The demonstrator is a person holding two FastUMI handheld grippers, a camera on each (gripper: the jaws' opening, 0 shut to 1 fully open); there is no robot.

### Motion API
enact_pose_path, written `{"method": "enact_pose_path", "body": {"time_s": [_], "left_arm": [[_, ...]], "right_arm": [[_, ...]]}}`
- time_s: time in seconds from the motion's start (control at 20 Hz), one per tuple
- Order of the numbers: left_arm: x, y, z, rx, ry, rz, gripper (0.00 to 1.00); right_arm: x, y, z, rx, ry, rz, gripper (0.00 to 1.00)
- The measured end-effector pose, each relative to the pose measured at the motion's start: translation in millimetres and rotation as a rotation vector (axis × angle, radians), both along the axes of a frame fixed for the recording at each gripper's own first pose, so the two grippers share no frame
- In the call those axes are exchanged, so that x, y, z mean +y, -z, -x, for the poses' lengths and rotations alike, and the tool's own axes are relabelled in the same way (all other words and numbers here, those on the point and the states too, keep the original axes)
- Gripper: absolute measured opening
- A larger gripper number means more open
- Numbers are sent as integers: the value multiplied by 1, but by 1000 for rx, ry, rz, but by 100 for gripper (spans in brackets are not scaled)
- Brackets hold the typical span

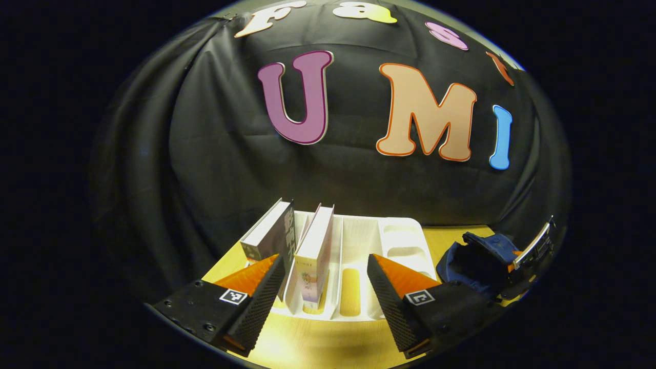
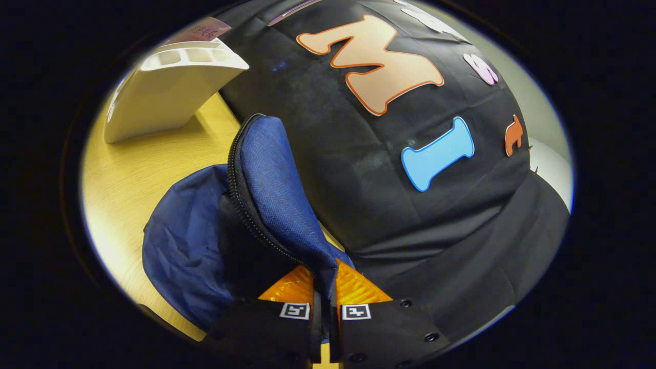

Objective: Open the schoolbag, grab two books from the bookshelf and put them into the schoolbag.

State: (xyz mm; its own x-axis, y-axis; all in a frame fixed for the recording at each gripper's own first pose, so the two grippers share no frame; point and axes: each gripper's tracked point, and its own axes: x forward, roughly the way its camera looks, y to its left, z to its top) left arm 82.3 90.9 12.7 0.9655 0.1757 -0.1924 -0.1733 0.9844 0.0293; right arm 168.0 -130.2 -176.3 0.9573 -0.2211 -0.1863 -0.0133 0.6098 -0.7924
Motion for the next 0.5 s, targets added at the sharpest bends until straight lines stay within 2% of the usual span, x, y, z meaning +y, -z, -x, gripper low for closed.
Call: {"method": "enact_pose_path", "body": {"time_s": [0.05, 0.2, 0.25, 0.4, 0.45, 0.5], "left_arm": [[2, -5, -9, 10, 22, 15, 95], [10, -20, -30, 73, 68, 46, 95], [16, -21, -35, 106, 76, 47, 95], [18, -15, -55, 245, 126, 116, 94], [19, -11, -58, 299, 137, 140, 94], [21, -9, -61, 352, 137, 153, 94]], "right_arm": [[0, 0, 0, 1, 0, 1, 12], [1, 5, 4, 12, -6, 10, 9], [1, 5, 6, 14, -5, 7, 12], [-7, 4, 14, 5, 8, -17, 9], [-8, 4, 16, 4, 10, -18, 12], [-11, 4, 18, 3, 12, -18, 9]]}}
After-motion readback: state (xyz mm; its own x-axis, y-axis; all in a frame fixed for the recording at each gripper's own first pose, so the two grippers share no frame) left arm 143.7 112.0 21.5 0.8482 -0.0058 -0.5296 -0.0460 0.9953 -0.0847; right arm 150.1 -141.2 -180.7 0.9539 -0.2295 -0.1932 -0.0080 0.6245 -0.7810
